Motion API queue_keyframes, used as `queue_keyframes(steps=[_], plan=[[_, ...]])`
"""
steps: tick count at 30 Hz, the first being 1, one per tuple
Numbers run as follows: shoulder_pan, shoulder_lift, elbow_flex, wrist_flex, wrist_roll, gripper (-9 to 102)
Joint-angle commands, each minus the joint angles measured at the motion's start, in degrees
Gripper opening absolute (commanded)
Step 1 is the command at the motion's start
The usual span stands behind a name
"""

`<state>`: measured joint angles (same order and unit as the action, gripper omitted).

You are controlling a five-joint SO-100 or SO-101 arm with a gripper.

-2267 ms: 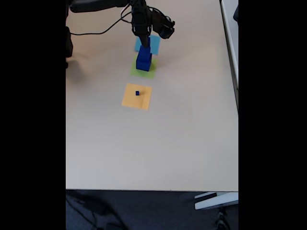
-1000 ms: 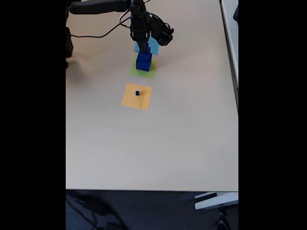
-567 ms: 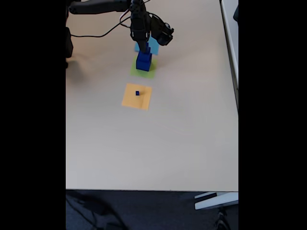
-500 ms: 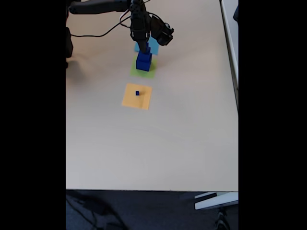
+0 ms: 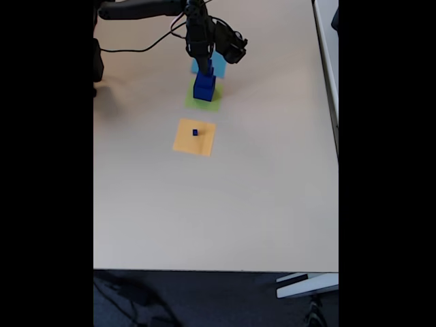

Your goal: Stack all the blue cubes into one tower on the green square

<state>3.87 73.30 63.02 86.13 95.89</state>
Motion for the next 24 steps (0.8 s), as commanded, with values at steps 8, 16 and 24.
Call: queue_keyframes(steps=[8, 16, 24], plan=[[-0.18, 3.6, -0.18, -0.97, 0.79, 3], [0.18, 3.34, 0.0, -1.05, 0.62, 4], [0.26, 3.34, 0.26, -0.88, 0.7, 6]])
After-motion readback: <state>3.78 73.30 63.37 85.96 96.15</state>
